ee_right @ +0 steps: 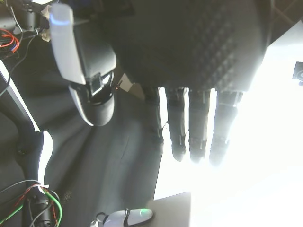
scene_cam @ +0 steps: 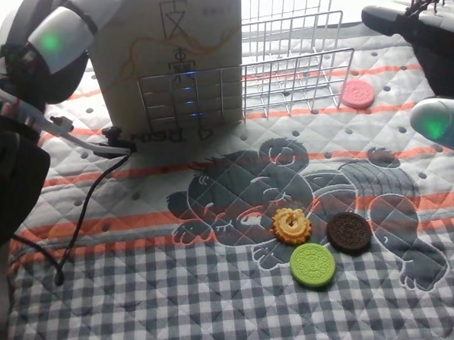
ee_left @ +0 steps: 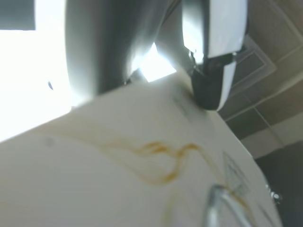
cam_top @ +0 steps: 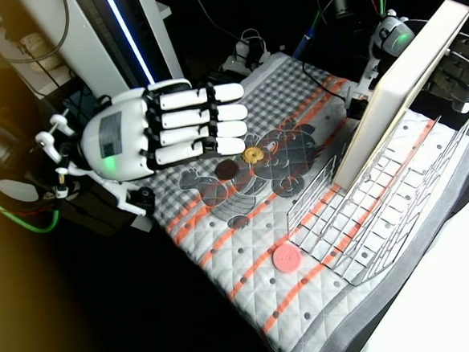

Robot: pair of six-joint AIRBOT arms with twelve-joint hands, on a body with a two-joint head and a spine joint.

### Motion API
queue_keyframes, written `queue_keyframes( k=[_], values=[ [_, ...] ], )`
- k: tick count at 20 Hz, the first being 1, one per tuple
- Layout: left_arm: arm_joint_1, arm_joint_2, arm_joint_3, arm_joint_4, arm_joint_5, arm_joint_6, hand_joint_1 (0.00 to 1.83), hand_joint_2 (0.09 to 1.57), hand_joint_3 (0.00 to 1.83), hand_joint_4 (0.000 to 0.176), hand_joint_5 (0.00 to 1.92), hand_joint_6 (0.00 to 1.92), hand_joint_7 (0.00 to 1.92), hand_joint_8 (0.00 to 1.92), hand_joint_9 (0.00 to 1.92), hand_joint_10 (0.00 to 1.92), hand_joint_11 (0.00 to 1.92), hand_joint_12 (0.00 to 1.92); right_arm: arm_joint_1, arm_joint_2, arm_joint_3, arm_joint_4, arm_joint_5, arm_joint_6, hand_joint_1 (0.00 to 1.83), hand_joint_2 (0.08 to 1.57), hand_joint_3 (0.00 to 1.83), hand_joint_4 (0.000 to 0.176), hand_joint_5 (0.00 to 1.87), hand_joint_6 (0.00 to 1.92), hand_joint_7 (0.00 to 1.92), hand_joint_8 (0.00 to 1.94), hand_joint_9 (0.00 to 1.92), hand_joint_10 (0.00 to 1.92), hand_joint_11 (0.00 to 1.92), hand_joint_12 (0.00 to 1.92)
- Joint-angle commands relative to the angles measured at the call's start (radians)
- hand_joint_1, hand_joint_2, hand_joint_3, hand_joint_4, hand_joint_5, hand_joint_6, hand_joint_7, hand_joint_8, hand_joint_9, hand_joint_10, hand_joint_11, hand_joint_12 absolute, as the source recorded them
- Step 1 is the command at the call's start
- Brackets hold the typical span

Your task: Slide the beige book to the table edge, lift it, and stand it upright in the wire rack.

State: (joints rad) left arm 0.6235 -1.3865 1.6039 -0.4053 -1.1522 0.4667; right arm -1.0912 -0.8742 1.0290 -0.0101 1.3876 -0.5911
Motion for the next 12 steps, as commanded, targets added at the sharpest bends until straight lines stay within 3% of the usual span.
queue_keyframes(
  k=[1,2,3,4,5,6,7,9,11,12],
  values=[
    [0.003,0.02,-0.004,0.002,-0.129,-0.005,0.8,1.01,0.0,0.174,0.13,0.0,0.12,0.0,0.14,0.0,0.0,0.44,0.007,-0.003,0.004,0.022,0.125,0.007,0.02,1.32,0.0,0.042,0.23,0.0,0.25,0.0,0.2,0.0,0.0,0.61],
    [0.003,0.021,-0.005,0.002,-0.129,-0.005,0.77,1.0,0.0,0.176,0.08,0.0,0.05,0.0,0.06,0.0,0.0,0.31,0.007,-0.003,0.004,0.022,0.125,0.007,0.01,1.31,0.0,0.044,0.23,0.0,0.24,0.0,0.21,0.0,0.0,0.63],
    [0.004,0.023,-0.007,0.002,-0.13,-0.003,0.73,0.99,0.0,0.176,0.03,0.0,0.0,0.0,0.0,0.0,0.0,0.18,0.007,-0.003,0.004,0.022,0.125,0.007,0.0,1.31,0.0,0.028,0.22,0.0,0.23,0.0,0.2,0.0,0.0,0.55],
    [0.006,0.03,-0.015,0.002,-0.134,0.003,0.73,0.99,0.0,0.176,0.03,0.0,0.0,0.0,0.0,0.0,0.0,0.18,0.007,-0.003,0.004,0.022,0.125,0.007,0.0,1.31,0.0,0.028,0.22,0.0,0.23,0.0,0.2,0.0,0.0,0.55],
    [0.008,0.036,-0.025,0.001,-0.138,0.008,0.71,0.99,0.0,0.176,0.01,0.0,0.0,0.0,0.0,0.0,0.0,0.16,0.007,-0.003,0.004,0.023,0.125,0.007,0.0,1.31,0.0,0.016,0.22,0.0,0.23,0.0,0.2,0.0,0.0,0.54],
    [0.008,0.038,-0.031,0.001,-0.14,0.008,0.65,0.99,0.0,0.176,0.0,0.0,0.0,0.0,0.0,0.0,0.0,0.01,0.007,-0.002,0.004,0.023,0.125,0.007,0.0,1.34,0.01,0.0,0.21,0.0,0.23,0.0,0.18,0.01,0.0,0.44],
    [0.006,0.037,-0.035,0.001,-0.139,0.012,0.65,0.99,0.0,0.176,0.0,0.0,0.0,0.0,0.0,0.0,0.0,0.01,0.007,0.002,0.004,0.023,0.125,0.007,0.0,1.34,0.01,0.0,0.21,0.0,0.23,0.0,0.18,0.01,0.0,0.44],
    [-0.005,0.017,-0.041,-0.016,-0.133,0.026,0.33,1.04,0.02,0.176,0.0,0.0,0.0,0.0,0.0,0.0,0.0,0.0,0.007,0.018,0.004,0.023,0.125,0.007,0.0,1.35,0.01,0.0,0.2,0.0,0.22,0.0,0.17,0.0,0.02,0.39],
    [-0.013,-0.003,-0.039,-0.022,-0.125,0.027,0.24,1.06,0.03,0.176,0.0,0.0,0.0,0.0,0.0,0.0,0.0,0.0,0.013,0.034,0.001,0.023,0.125,0.007,0.0,1.35,0.01,0.0,0.18,0.0,0.19,0.0,0.16,0.0,0.0,0.38],
    [-0.019,-0.015,-0.038,-0.023,-0.12,0.027,0.19,1.09,0.01,0.176,0.0,0.0,0.0,0.0,0.0,0.0,0.0,0.0,0.023,0.052,-0.004,0.023,0.125,-0.003,0.05,1.31,0.0,0.012,0.21,0.0,0.2,0.0,0.17,0.0,0.02,0.3]
  ],
)
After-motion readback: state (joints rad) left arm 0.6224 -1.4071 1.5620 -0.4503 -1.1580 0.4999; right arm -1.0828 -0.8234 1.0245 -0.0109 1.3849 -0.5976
